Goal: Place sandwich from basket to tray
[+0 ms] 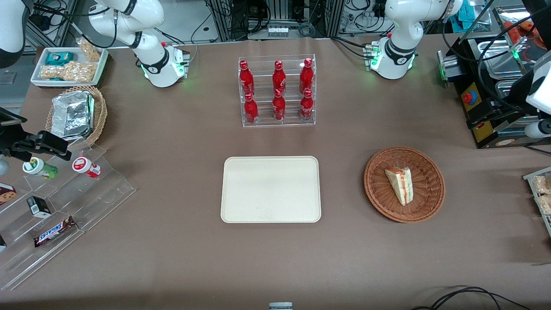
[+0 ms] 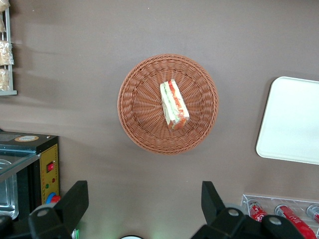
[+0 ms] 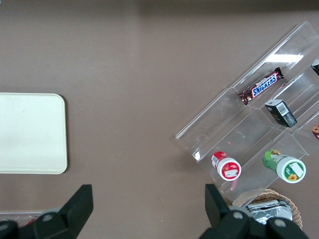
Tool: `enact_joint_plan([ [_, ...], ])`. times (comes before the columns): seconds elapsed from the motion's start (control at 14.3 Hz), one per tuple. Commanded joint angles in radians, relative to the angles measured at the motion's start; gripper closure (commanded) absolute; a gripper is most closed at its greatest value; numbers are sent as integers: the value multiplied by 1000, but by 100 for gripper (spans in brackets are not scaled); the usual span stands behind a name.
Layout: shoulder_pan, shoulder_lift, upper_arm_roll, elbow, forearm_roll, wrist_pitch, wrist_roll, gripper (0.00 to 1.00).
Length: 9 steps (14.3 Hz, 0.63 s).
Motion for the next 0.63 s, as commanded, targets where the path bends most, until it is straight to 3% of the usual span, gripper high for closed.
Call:
enact_joint_plan([
  [0.0,-4,-14,6,-4,3,-5,42,0],
  [0.56,65,84,6,-16,-26,-2,75,0],
])
